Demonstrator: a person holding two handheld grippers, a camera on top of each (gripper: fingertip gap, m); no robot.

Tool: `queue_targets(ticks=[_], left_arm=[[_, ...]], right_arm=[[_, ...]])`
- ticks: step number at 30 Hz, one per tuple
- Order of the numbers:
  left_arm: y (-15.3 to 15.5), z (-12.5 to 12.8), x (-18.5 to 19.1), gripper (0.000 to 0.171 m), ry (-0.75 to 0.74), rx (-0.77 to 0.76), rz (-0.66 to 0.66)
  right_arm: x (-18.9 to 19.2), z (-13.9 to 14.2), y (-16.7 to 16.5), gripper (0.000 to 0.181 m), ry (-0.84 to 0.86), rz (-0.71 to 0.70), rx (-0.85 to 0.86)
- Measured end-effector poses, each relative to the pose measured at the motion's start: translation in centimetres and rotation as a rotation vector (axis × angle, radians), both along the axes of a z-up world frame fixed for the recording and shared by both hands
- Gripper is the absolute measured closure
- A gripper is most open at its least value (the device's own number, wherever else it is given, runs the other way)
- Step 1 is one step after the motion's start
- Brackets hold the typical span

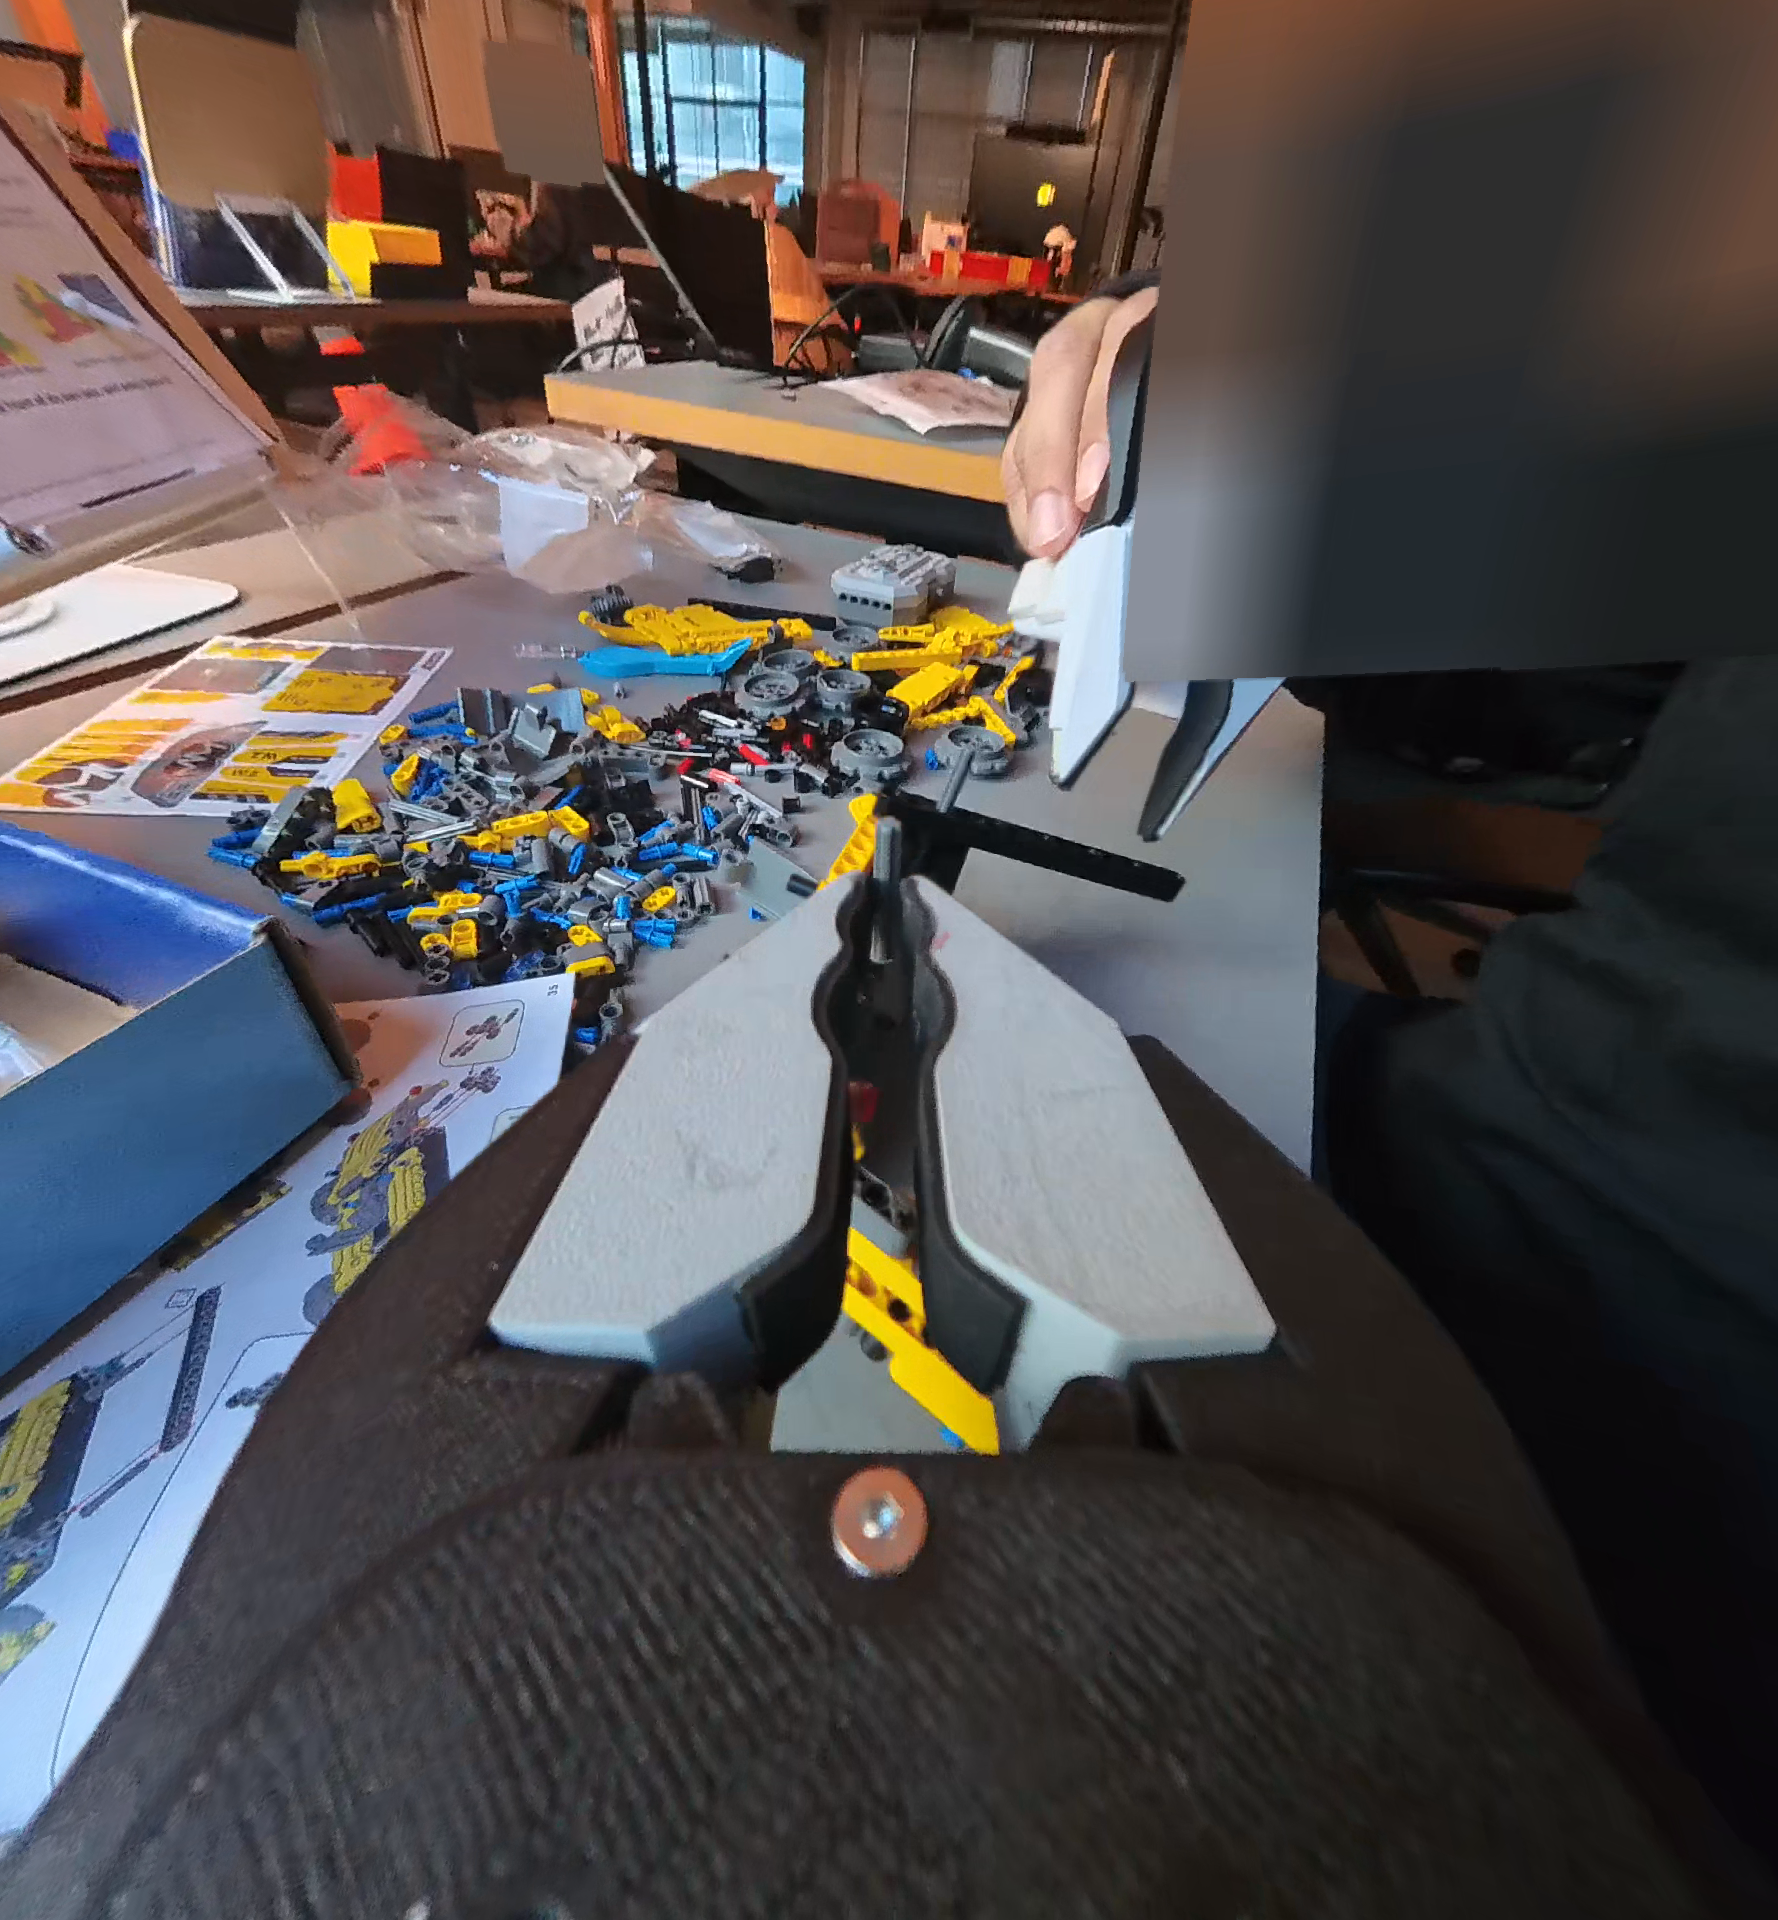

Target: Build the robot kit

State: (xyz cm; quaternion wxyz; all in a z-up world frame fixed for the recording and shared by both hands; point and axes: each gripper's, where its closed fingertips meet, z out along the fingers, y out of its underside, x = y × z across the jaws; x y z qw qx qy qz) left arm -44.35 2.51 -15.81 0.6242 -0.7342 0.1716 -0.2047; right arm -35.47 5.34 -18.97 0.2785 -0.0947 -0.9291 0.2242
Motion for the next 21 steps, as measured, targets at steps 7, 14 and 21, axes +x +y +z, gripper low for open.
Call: queue_targets(ticks=[7, 14, 21], left_arm=[[0.2, -0.3, -0.2, 0.17, -0.004, 0.013, -0.029], [0.4, -0.8, 0.2, 0.171, -0.028, 0.02, -0.058], [0.5, -0.8, 0.1, 0.171, -0.043, 0.011, -0.046]], right_arm=[[0.4, -0.9, 1.6, 0.145, -0.063, -0.01, 0.142], [-0.2, -1.1, 3.0, 0.145, -0.029, -0.054, 0.225], [-3.4, -0.8, 0.1, 0.157, 0.221, 0.006, 0.32]])
